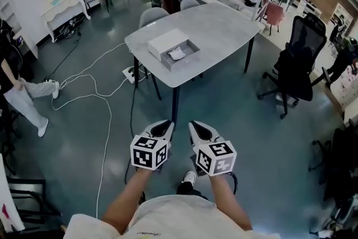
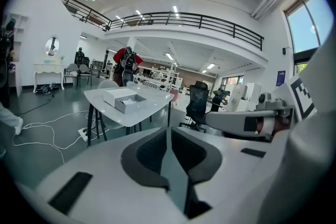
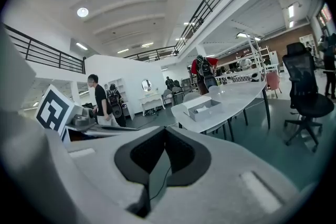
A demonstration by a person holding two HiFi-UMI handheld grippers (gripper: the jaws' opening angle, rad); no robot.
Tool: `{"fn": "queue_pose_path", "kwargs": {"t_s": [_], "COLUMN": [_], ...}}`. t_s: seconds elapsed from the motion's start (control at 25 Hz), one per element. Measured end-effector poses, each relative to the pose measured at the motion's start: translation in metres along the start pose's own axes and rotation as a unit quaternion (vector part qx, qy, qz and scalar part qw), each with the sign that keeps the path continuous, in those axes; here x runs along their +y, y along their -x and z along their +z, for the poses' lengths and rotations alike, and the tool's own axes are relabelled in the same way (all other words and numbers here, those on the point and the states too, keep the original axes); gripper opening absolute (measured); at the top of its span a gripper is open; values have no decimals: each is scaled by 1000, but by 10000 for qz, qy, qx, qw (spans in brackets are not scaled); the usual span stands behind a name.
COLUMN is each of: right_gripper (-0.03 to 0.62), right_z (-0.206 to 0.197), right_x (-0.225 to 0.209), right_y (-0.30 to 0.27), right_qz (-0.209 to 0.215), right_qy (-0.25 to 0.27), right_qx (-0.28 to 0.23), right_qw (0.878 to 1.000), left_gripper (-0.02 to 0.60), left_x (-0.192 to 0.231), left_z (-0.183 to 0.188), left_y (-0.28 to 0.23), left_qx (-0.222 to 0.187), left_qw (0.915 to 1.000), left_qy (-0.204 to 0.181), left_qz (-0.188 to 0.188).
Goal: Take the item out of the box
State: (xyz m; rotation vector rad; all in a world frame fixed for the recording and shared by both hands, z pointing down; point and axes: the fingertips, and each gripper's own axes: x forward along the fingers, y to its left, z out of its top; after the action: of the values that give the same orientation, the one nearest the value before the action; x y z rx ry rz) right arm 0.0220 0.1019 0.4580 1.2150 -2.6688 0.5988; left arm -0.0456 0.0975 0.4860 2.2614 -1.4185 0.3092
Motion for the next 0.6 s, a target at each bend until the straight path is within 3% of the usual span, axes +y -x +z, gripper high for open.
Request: {"fn": "queue_pose_path", "kwargs": {"t_s": [0.6], "right_gripper": [5], "right_z": [44], "right_x": [-106], "right_y": [-50], "right_qz": [240], "right_qy": [-140], "right_qx": [66], "right_qw": [9996], "left_gripper": [32], "left_x": [-1], "left_z": [51], "left_y": [-109], "left_qx": [131], "left_qw": [9996], "left_qy": [-77], "left_qz": [246]}}
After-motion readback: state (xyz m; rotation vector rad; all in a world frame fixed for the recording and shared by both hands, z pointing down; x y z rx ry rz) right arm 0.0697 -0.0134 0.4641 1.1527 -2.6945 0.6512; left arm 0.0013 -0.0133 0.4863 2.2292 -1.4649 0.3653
